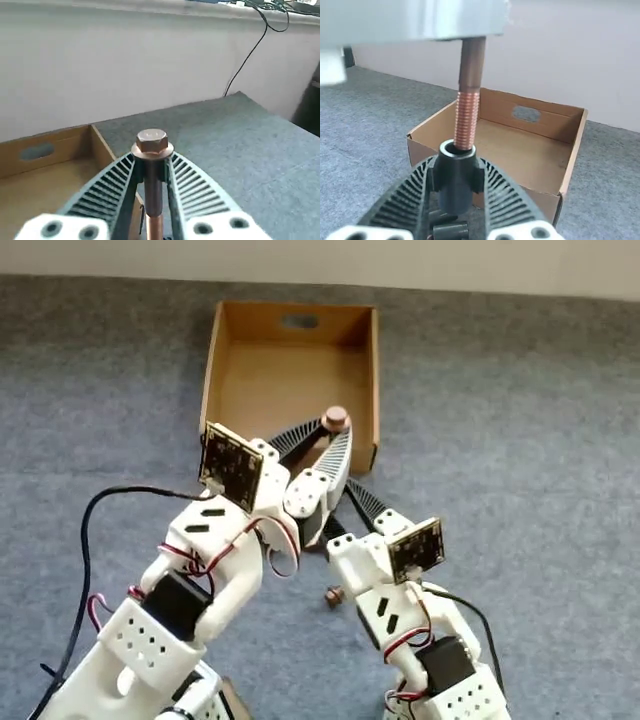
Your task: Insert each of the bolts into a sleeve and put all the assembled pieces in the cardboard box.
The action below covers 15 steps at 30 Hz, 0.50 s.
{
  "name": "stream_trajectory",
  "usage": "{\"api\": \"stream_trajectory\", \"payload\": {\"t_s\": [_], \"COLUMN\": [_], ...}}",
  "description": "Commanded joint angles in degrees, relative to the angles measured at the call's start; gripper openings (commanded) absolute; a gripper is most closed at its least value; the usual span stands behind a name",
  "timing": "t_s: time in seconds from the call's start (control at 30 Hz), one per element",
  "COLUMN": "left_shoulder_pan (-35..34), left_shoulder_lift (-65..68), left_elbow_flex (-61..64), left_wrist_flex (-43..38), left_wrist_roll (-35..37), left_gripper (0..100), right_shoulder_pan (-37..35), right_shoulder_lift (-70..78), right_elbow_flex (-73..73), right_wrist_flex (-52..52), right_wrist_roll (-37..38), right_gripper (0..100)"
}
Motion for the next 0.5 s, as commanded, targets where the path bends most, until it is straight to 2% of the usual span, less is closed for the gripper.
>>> {"api": "stream_trajectory", "payload": {"t_s": [0.0,0.47], "left_shoulder_pan": [0.66,0.57], "left_shoulder_lift": [-0.31,-0.40], "left_elbow_flex": [-0.04,2.51], "left_wrist_flex": [-1.49,-1.23], "left_wrist_roll": [-0.53,-0.62], "left_gripper": [1,1], "right_shoulder_pan": [-0.31,-0.31], "right_shoulder_lift": [-0.75,-0.75], "right_elbow_flex": [1.89,1.98], "right_wrist_flex": [-1.54,-1.54], "right_wrist_roll": [-0.35,-0.35], "right_gripper": [0.6,0.6]}}
